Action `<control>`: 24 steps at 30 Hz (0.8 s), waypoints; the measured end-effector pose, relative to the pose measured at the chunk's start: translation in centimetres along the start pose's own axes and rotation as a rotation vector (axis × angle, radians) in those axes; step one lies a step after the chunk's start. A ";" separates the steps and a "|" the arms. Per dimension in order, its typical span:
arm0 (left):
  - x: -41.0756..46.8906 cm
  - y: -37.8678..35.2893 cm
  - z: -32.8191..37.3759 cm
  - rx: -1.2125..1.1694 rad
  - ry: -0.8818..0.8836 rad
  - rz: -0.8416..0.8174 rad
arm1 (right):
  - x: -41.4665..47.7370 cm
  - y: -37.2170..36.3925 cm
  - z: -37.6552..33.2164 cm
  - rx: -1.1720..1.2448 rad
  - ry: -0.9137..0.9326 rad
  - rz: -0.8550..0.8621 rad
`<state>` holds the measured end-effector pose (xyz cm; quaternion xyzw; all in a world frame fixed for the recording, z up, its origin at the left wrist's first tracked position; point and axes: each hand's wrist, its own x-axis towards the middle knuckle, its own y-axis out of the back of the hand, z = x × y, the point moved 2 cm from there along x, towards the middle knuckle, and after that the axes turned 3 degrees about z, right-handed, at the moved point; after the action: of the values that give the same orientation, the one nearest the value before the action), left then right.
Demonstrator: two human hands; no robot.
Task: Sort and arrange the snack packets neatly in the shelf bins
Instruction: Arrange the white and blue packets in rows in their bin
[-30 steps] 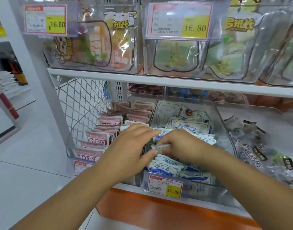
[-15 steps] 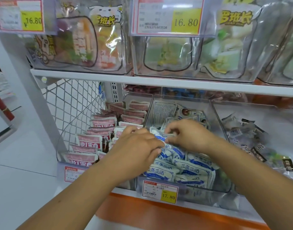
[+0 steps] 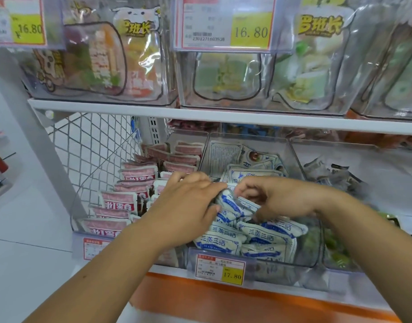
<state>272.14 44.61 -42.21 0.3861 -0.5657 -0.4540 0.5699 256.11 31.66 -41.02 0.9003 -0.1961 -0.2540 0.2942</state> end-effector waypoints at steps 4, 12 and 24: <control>-0.1 0.3 -0.3 -0.065 0.011 0.047 | 0.3 0.8 0.4 -0.178 -0.074 0.019; -0.3 0.1 -0.3 -0.072 0.013 0.069 | 1.8 0.0 -1.5 -0.381 0.015 0.267; 1.1 0.8 0.0 0.004 0.017 -0.027 | 2.6 -0.8 -2.6 -0.289 0.058 -0.038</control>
<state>272.15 43.76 -41.11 0.3988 -0.5564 -0.4572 0.5677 259.78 32.07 -40.57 0.8590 -0.1321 -0.2591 0.4214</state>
